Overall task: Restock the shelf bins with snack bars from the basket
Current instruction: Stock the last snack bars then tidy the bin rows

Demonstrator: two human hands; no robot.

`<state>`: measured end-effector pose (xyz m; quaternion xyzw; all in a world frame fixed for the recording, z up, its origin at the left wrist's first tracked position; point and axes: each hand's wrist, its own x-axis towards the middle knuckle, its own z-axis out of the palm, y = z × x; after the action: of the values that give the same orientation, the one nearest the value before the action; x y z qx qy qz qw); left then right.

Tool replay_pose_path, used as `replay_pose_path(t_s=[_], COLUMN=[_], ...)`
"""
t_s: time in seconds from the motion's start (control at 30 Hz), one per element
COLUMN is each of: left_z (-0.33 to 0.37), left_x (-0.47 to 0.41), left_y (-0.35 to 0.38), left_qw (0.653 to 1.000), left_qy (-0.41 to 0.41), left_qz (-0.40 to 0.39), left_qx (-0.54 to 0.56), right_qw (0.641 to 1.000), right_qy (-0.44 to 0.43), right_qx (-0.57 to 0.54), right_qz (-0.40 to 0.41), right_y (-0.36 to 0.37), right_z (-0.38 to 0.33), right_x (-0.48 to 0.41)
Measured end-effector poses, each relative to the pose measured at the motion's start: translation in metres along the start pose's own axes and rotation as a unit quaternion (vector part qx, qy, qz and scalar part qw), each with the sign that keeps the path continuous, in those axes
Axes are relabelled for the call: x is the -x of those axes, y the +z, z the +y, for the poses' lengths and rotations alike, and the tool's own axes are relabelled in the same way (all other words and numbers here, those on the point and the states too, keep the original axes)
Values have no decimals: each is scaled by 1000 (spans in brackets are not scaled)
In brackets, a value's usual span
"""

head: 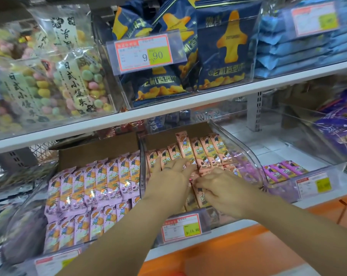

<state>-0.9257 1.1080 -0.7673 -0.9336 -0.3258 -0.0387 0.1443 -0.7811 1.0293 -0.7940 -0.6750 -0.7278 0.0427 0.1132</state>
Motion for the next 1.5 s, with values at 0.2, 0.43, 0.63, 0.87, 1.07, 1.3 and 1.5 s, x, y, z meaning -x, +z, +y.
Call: replay_pose_path(t_s=[0.2,0.43,0.63,0.87,1.07,1.3,1.5], left_z=[3,-1,-6,-7,-5,-6,24], left_x=[-20,-21,-16,-28,-24,-21,-19], left_y=[-3,1,4,-1,13,7,-7], left_qw=[994,992,991,992,992,991,990], left_qy=[-41,-31,-9,-33,-45,-35,-21], left_qz=[-89,-107,-109,-75,-88,-99,-18], left_qx=[45,64,71,95,75,79,135], right_qw=[997,995,993,983,983,994,946], right_qy=[10,76,84,171,174,84,199], right_qx=[19,57,77,67,61,6,-75], right_qz=[70,15,0,-9,2,72,245], right_y=[-22,-26,-15,-25,-17,-36,-78], right_z=[-4,13,13,14,18,1,69], right_x=[-19,-50,-40,-48,-48,-21,36])
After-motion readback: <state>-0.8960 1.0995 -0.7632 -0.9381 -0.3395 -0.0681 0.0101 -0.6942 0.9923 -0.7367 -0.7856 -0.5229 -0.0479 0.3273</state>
